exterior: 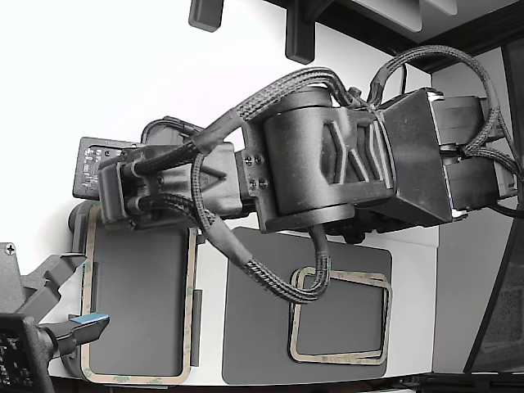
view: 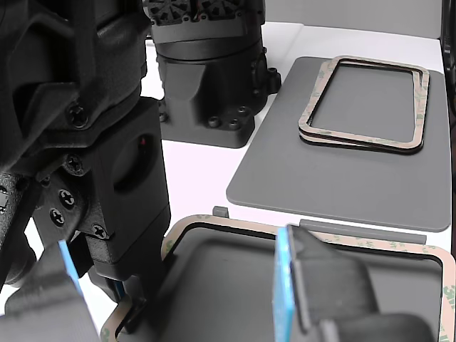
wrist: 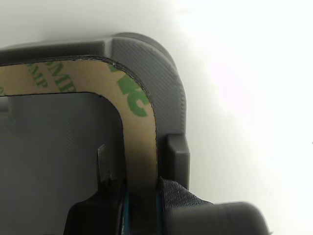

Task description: Move top rectangular frame to the holder.

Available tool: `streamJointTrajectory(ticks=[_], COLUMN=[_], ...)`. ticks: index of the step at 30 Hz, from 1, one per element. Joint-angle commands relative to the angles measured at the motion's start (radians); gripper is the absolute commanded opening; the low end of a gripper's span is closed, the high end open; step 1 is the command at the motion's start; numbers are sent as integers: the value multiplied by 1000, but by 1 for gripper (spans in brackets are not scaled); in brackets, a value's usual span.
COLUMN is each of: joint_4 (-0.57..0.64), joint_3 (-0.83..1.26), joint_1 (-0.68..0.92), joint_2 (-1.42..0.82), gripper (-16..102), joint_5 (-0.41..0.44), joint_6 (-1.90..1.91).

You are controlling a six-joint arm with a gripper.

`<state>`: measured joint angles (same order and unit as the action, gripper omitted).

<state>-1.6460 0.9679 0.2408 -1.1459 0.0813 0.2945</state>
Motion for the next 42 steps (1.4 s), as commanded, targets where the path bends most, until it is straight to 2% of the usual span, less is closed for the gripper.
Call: streamJointTrajectory(ticks=[1, 42], joint_4=[-9, -6], joint_3=[-17, 15], joint_1=[-17, -18], joint_2=[-20, -20], gripper=[-10, -10], joint_5=[0, -3], joint_6=[-6, -11])
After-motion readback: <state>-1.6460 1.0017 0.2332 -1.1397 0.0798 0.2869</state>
